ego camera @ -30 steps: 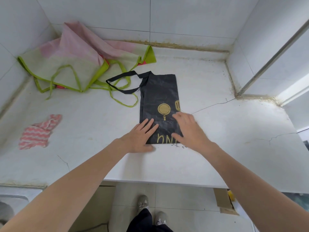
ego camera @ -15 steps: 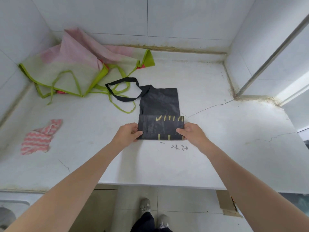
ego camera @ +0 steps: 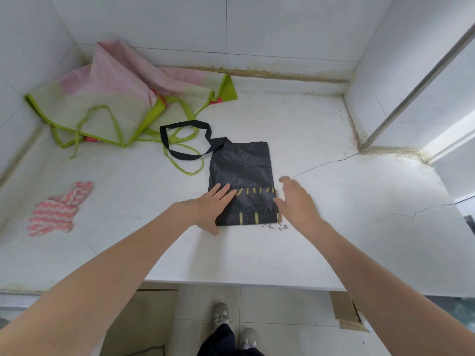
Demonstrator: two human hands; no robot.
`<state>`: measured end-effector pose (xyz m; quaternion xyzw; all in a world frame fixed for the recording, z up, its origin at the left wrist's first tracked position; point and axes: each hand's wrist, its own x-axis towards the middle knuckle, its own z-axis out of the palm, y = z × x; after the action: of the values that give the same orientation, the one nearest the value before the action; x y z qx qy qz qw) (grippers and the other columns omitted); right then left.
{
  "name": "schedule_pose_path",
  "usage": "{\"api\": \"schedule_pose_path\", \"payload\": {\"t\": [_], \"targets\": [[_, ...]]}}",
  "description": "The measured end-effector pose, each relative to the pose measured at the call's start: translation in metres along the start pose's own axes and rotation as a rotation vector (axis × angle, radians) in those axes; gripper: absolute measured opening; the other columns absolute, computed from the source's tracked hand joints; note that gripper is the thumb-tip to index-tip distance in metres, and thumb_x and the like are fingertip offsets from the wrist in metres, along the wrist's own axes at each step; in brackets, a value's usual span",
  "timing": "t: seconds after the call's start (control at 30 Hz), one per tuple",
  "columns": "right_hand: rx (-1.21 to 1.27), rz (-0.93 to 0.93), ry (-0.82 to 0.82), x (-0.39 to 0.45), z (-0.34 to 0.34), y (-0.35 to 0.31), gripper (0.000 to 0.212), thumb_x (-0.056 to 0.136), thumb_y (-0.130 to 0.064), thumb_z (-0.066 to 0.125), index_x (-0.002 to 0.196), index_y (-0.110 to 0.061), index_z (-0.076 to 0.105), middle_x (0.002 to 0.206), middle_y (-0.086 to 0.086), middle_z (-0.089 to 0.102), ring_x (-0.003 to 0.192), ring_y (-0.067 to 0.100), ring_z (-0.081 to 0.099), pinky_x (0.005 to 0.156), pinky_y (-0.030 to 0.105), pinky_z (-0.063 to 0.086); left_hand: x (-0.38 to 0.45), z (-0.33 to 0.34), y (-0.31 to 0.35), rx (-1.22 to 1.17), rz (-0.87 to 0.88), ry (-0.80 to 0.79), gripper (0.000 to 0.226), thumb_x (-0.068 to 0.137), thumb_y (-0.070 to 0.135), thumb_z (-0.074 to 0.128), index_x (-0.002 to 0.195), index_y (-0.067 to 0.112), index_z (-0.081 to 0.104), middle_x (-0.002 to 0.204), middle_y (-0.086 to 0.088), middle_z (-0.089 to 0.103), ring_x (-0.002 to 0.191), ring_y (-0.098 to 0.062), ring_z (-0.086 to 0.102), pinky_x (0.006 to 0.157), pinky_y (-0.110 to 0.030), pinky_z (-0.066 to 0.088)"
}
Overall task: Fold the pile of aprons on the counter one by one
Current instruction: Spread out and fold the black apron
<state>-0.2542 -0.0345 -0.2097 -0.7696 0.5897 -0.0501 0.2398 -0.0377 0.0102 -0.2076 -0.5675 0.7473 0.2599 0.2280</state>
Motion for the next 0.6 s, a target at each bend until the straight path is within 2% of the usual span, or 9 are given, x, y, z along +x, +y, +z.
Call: {"api": "schedule_pose_path", "payload": {"t": [0.1, 0.13, 0.2, 0.27, 0.33, 0.4, 0.47, 0.53, 0.6], "targets": [[-0.429, -0.458, -0.175, -0.007, 0.003, 0.016, 0.078, 0.084, 0.009, 0.046, 0.151, -0.016, 0.014, 0.159, 0.001, 0.004, 0.144, 0.021, 0.011, 0.113, 0.036, 0.025, -0.003, 0.006, -0.005, -0.037, 0.026, 0.049, 0.102, 0.084, 0.029, 0.062, 0.148, 0.016, -0.016, 0.155, -0.003, -0.023, 0.143, -0.021, -0.020, 0.115, -0.033, 0.015], [-0.463, -0.474, -0.257, -0.008, 0.004, 0.019, 0.082, 0.085, 0.005, 0.046, 0.152, -0.018, 0.003, 0.159, -0.004, -0.005, 0.146, 0.016, -0.001, 0.117, 0.032, 0.017, -0.005, 0.010, -0.005, -0.080, 0.032, 0.107, 0.097, 0.086, 0.031, 0.060, 0.149, 0.015, -0.012, 0.157, -0.002, -0.019, 0.145, -0.018, -0.016, 0.116, -0.030, 0.013], [-0.377, -0.418, -0.315, -0.006, 0.004, 0.020, 0.084, 0.086, -0.004, 0.049, 0.151, -0.020, -0.001, 0.159, -0.008, -0.006, 0.146, 0.011, -0.006, 0.118, 0.029, 0.011, -0.009, 0.019, -0.009, -0.233, 0.033, 0.278, 0.085, 0.089, 0.030, 0.059, 0.151, 0.015, 0.004, 0.159, 0.000, -0.001, 0.146, -0.014, 0.003, 0.113, -0.022, 0.015], [-0.279, -0.395, -0.313, -0.005, -0.001, 0.016, 0.083, 0.084, -0.010, 0.054, 0.151, -0.021, 0.008, 0.158, -0.010, 0.005, 0.145, 0.010, 0.003, 0.116, 0.027, 0.015, -0.012, 0.025, -0.018, -0.507, 0.012, 0.435, 0.066, 0.087, 0.018, 0.063, 0.146, 0.016, 0.031, 0.151, -0.001, 0.033, 0.138, -0.017, 0.034, 0.106, -0.017, 0.026], [-0.171, -0.369, -0.344, -0.003, -0.008, 0.011, 0.081, 0.082, -0.019, 0.063, 0.150, -0.022, 0.018, 0.155, -0.009, 0.019, 0.142, 0.011, 0.016, 0.113, 0.026, 0.021, -0.012, 0.024, -0.028, -0.763, -0.023, 0.546, 0.043, 0.085, 0.006, 0.064, 0.127, 0.016, 0.056, 0.122, -0.002, 0.061, 0.115, -0.019, 0.057, 0.091, -0.007, 0.037], [-0.031, -0.260, -0.405, -0.001, -0.014, 0.008, 0.078, 0.081, -0.028, 0.070, 0.146, -0.024, 0.027, 0.143, -0.007, 0.035, 0.130, 0.016, 0.038, 0.103, 0.024, 0.033, -0.011, 0.019, -0.029, -0.870, -0.093, 0.568, 0.020, 0.089, 0.008, 0.061, 0.106, 0.015, 0.066, 0.095, 0.006, 0.066, 0.090, -0.010, 0.063, 0.072, 0.001, 0.039], [0.140, -0.126, -0.392, 0.005, -0.015, 0.004, 0.058, 0.083, -0.030, 0.070, 0.135, -0.022, 0.046, 0.125, -0.003, 0.055, 0.105, 0.017, 0.057, 0.087, 0.023, 0.043, -0.008, 0.015, -0.026, -0.933, -0.173, 0.599, 0.014, 0.092, 0.016, 0.059, 0.100, 0.010, 0.068, 0.090, 0.006, 0.066, 0.083, -0.008, 0.060, 0.066, -0.002, 0.040], [0.388, 0.011, -0.286, 0.010, -0.011, 0.002, 0.030, 0.086, -0.025, 0.067, 0.114, -0.017, 0.060, 0.108, 0.005, 0.067, 0.093, 0.018, 0.062, 0.085, 0.027, 0.049, -0.004, 0.016, -0.024, -0.970, -0.260, 0.629, 0.021, 0.092, 0.021, 0.058, 0.101, 0.004, 0.067, 0.091, -0.002, 0.067, 0.087, -0.016, 0.060, 0.069, -0.015, 0.043], [0.607, 0.169, -0.224, 0.013, -0.005, -0.002, 0.020, 0.088, -0.019, 0.065, 0.105, -0.014, 0.055, 0.100, 0.007, 0.064, 0.090, 0.022, 0.060, 0.085, 0.035, 0.052, 0.001, 0.019, -0.022, -0.906, -0.323, 0.626, 0.024, 0.092, 0.023, 0.058, 0.102, 0.002, 0.061, 0.080, -0.007, 0.062, 0.083, -0.022, 0.056, 0.069, -0.028, 0.040]]}}
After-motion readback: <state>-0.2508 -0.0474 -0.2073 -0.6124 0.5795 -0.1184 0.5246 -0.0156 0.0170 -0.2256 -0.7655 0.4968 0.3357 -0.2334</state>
